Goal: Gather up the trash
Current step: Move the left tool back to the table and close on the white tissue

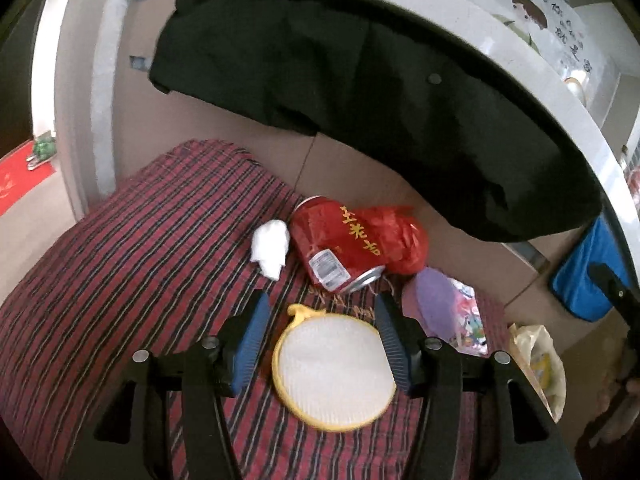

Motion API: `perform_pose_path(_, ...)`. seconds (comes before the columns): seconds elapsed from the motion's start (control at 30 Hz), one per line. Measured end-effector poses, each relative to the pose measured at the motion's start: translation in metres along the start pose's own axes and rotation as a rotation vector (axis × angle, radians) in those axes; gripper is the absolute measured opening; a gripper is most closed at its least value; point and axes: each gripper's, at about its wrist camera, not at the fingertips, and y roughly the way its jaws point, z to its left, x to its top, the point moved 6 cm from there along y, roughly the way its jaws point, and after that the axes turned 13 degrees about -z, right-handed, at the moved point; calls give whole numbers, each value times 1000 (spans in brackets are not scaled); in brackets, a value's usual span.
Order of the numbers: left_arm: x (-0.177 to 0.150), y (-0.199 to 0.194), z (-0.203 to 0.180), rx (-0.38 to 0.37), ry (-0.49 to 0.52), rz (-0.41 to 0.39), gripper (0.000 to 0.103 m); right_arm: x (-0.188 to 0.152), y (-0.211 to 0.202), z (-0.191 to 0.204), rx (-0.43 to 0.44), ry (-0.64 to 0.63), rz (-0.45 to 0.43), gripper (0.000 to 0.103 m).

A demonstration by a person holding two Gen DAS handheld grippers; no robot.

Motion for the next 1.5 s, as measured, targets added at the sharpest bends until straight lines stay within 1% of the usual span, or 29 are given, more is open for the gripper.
perform_pose_path(0.13, 11, 30, 3, -43, -62, 3, 56, -15, 28, 13, 20, -45, 46, 57)
perform_pose_path(0.2, 18, 49, 11, -22, -87, -13, 56, -28, 36, 13, 30, -52, 77, 57)
perform_pose_path(0.23, 21, 60, 18, -8, -115, -12, 56, -36, 41, 11, 32, -56, 97, 57)
perform_pose_path(0.33, 16, 93, 37, -16, -224, 34, 56, -54, 51, 4, 19, -55, 133, 57)
perform_pose_path(0.47, -3, 116, 50, 12, -285, 116, 54, -71, 61, -9, 9, -14, 175, 57)
perform_pose_path(0.5, -5, 117, 51, 19, -289, 112, 50, -73, 62, -11, 6, -11, 179, 57)
perform_pose_path(0.53, -5, 115, 51, 27, -285, 99, 37, -74, 63, -12, 1, -11, 179, 57)
perform_pose_path(0.57, -2, 111, 50, 36, -274, 83, 29, -75, 64, -11, -2, -12, 179, 57)
perform_pose_path(0.6, -1, 107, 48, 39, -265, 73, 16, -76, 66, -9, 0, -12, 183, 57)
perform_pose_path(0.63, 2, 101, 45, 45, -245, 60, 12, -77, 68, -7, 2, -11, 186, 57)
perform_pose_path(0.73, 12, 78, 33, 51, -171, 11, 7, -78, 71, 4, 19, -29, 188, 57)
perform_pose_path(0.8, 20, 61, 29, 56, -120, -24, 7, -80, 76, 13, 25, -45, 195, 57)
perform_pose_path(0.87, 30, 38, 19, 51, -63, -72, 6, -84, 86, 20, 26, -56, 228, 57)
perform_pose_path(0.97, 44, 9, 8, 65, 26, -138, 6, -92, 99, 30, 34, -47, 260, 57)
perform_pose_path(1.03, 53, -3, 3, 81, 88, -168, 6, -96, 108, 38, 42, -34, 273, 57)
perform_pose_path(1.1, 63, -11, 2, 85, 131, -173, 6, -97, 112, 43, 46, -21, 280, 57)
perform_pose_path(1.2, 71, -25, 0, 84, 146, -155, 6, -85, 111, 49, 43, -16, 268, 57)
perform_pose_path(1.27, 82, -38, -4, 84, 147, -171, 7, -63, 103, 53, 31, -47, 228, 57)
perform_pose_path(1.3, 86, -41, -5, 84, 149, -182, 7, -48, 97, 55, 24, -68, 194, 57)
perform_pose_path(1.37, 101, -60, -14, 75, 162, -231, 8, -16, 84, 58, 11, -98, 125, 57)
perform_pose_path(1.5, 130, -83, -30, 62, 182, -298, 8, 46, 61, 59, -7, -104, 7, 57)
